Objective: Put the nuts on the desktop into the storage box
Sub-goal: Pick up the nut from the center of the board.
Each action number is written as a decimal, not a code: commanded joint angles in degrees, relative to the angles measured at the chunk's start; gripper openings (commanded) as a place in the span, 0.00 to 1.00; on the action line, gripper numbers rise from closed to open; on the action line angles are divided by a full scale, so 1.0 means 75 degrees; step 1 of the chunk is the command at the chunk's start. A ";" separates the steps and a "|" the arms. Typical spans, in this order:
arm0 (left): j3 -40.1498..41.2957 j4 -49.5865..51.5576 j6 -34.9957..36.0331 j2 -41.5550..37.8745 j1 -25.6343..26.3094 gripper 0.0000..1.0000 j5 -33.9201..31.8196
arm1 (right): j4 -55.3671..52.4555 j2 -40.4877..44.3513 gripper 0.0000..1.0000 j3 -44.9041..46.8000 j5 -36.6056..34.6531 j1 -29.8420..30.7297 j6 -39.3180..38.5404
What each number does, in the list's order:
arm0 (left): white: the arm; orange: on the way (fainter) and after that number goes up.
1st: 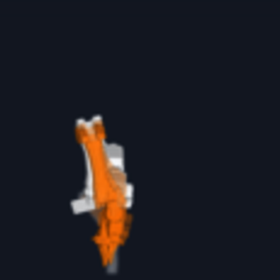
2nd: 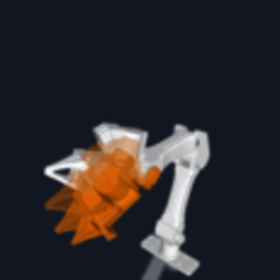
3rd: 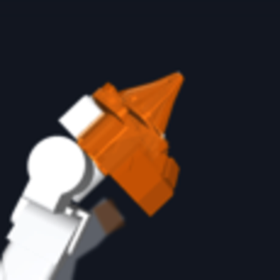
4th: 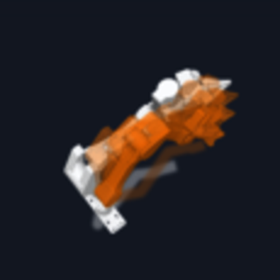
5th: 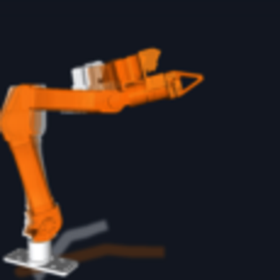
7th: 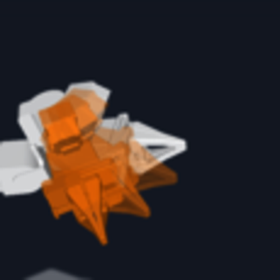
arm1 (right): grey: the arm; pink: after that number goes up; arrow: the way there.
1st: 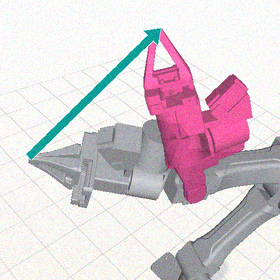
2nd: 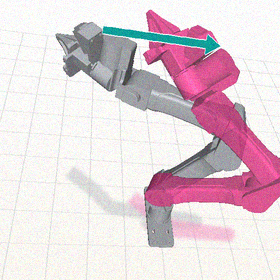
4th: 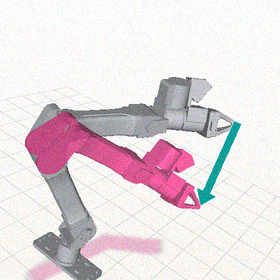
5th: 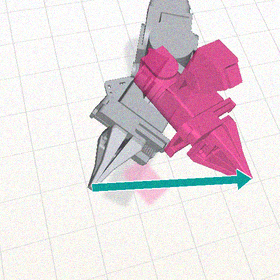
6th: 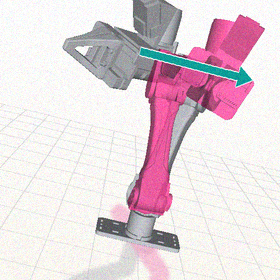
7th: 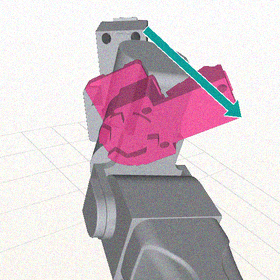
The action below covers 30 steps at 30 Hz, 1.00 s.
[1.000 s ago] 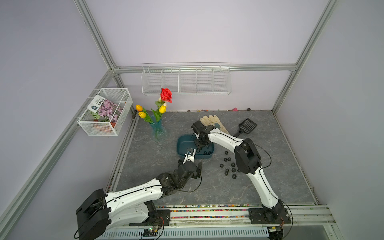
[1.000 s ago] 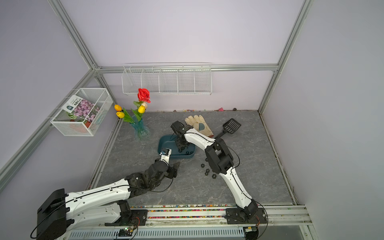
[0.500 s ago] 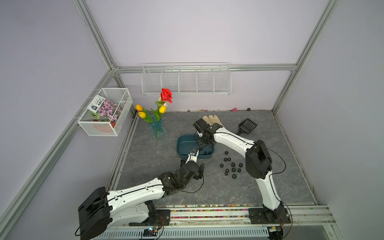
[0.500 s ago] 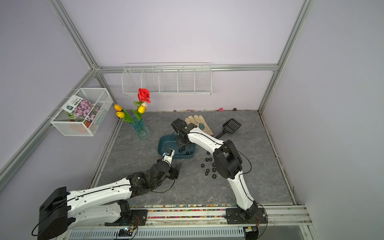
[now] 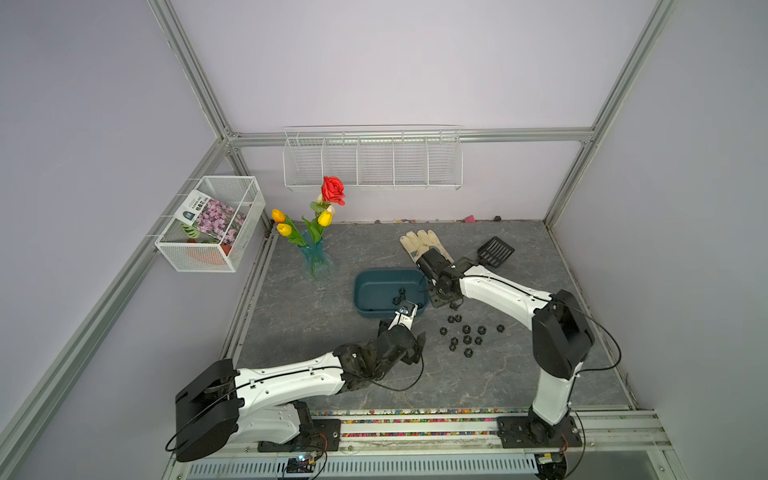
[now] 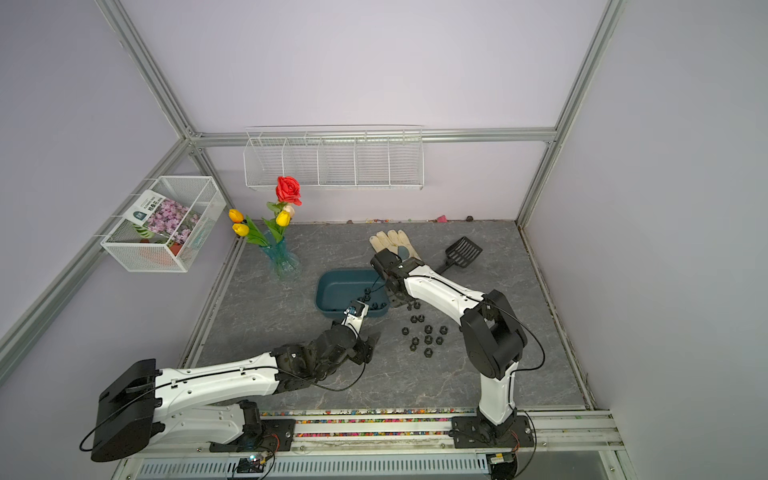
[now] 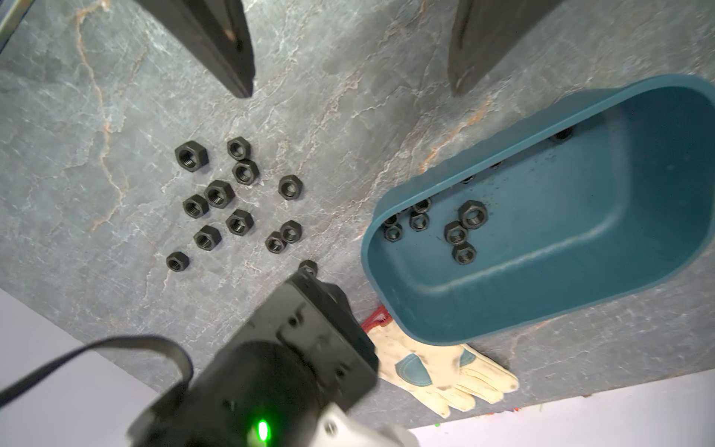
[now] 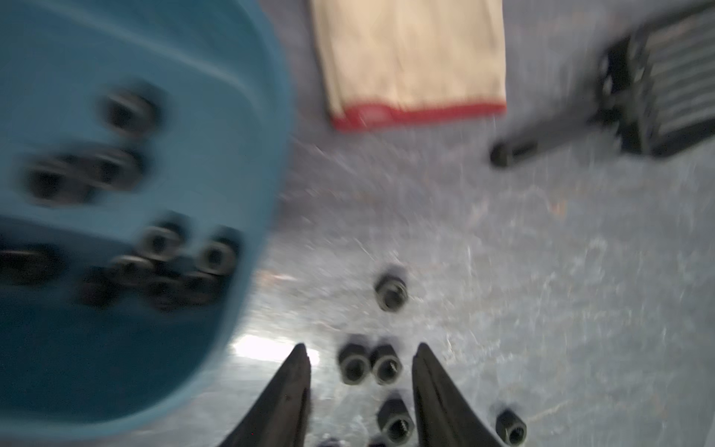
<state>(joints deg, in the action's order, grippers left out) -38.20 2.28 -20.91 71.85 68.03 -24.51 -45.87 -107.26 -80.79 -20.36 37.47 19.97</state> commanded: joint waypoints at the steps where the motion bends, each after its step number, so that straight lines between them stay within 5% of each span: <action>1: -0.0355 -0.0257 -0.0032 0.0267 0.0080 0.81 0.0216 | 0.0360 0.0425 0.46 0.0509 -0.0046 -0.0245 0.0246; 30: -0.1205 -0.0030 0.0002 0.1716 0.0222 0.81 0.0269 | 0.1949 -0.0504 0.42 0.1480 0.1360 -0.1117 0.0267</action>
<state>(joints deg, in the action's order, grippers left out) -45.98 1.61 -20.88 84.03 69.41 -22.65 -31.70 -109.34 -70.61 -10.79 29.56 21.23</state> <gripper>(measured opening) 0.808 0.418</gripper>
